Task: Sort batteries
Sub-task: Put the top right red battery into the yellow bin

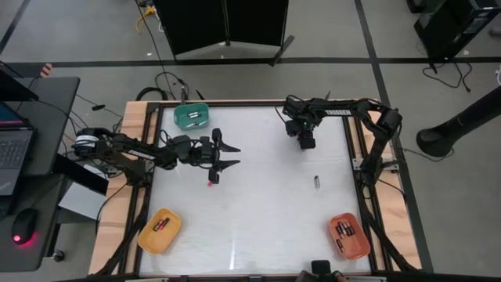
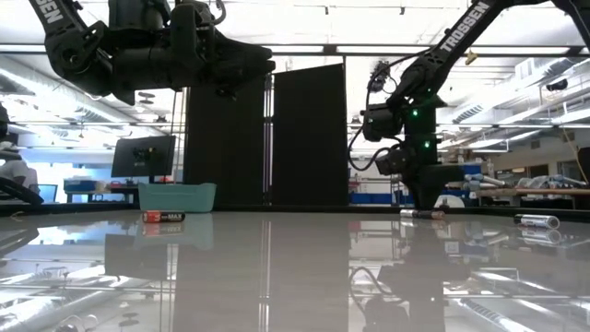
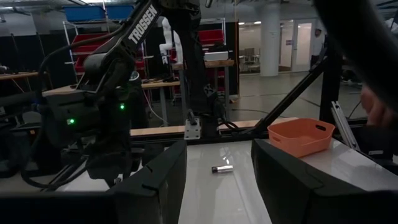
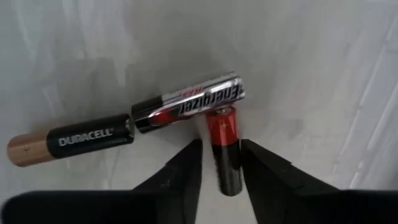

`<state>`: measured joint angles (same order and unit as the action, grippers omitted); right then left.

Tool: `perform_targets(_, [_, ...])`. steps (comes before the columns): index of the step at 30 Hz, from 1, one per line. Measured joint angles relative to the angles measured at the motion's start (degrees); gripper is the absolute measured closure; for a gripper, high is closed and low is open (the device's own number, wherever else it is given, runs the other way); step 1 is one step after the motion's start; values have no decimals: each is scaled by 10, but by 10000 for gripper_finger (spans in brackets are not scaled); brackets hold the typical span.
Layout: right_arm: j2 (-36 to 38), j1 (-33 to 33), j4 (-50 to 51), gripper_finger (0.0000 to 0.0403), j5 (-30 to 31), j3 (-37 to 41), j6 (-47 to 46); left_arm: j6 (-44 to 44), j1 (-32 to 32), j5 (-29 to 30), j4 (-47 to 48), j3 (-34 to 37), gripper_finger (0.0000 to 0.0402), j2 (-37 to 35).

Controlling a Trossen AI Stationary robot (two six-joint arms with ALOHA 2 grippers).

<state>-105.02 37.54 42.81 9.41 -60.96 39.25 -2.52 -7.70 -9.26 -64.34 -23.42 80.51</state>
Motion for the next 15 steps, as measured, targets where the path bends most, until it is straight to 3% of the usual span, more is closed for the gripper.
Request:
perform_targets(5, [14,0,2,345,-2,2,0,0,0,0,-1,0,213,0])
perform_targets(15, [71,0,19,347,7,3,-33,2,0,0,-6,0,213,0])
